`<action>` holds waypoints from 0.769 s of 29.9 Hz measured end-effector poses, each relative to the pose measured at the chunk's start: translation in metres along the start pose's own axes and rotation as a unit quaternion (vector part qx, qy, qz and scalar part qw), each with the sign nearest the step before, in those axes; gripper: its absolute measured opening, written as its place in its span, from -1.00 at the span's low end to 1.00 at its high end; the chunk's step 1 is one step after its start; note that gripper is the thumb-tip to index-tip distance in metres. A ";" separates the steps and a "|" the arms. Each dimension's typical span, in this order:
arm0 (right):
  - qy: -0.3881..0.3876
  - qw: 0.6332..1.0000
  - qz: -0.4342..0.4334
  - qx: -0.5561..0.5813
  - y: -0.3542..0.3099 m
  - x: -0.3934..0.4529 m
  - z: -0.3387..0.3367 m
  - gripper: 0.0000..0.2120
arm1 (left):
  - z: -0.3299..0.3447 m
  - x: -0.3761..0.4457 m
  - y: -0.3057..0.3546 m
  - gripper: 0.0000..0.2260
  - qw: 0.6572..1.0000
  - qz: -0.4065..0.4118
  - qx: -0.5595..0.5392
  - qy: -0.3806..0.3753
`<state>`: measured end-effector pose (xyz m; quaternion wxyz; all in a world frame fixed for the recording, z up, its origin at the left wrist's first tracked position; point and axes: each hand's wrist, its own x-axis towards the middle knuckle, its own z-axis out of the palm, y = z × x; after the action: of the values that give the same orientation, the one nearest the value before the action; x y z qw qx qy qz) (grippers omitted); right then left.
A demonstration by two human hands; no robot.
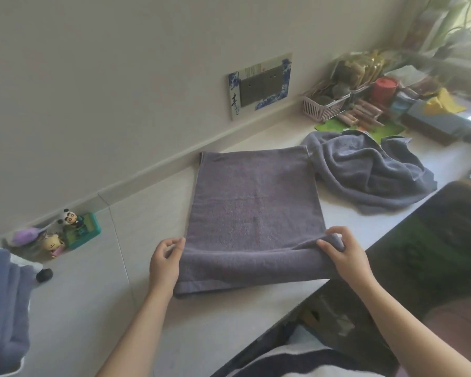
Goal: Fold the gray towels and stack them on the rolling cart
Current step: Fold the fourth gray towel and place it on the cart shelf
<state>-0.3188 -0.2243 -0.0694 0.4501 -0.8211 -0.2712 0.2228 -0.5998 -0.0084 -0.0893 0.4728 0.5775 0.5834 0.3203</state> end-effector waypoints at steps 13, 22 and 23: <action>0.003 0.982 0.137 0.130 -0.019 0.099 0.011 -0.84 | 0.053 0.103 0.031 -0.79 0.975 -0.174 -0.128 -0.041; -0.012 0.974 0.160 0.157 -0.008 0.142 0.017 -0.96 | 0.066 0.127 0.042 -0.92 0.974 -0.189 -0.104 -0.065; 0.007 0.966 0.178 0.188 -0.009 0.148 0.019 -0.94 | 0.068 0.132 0.044 -0.92 0.958 -0.221 -0.171 -0.066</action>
<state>-0.2208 -0.1128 -0.0890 0.5514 -0.7582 -0.0713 0.3407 -0.5056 0.1146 -0.0961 0.6608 0.3642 0.6007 0.2643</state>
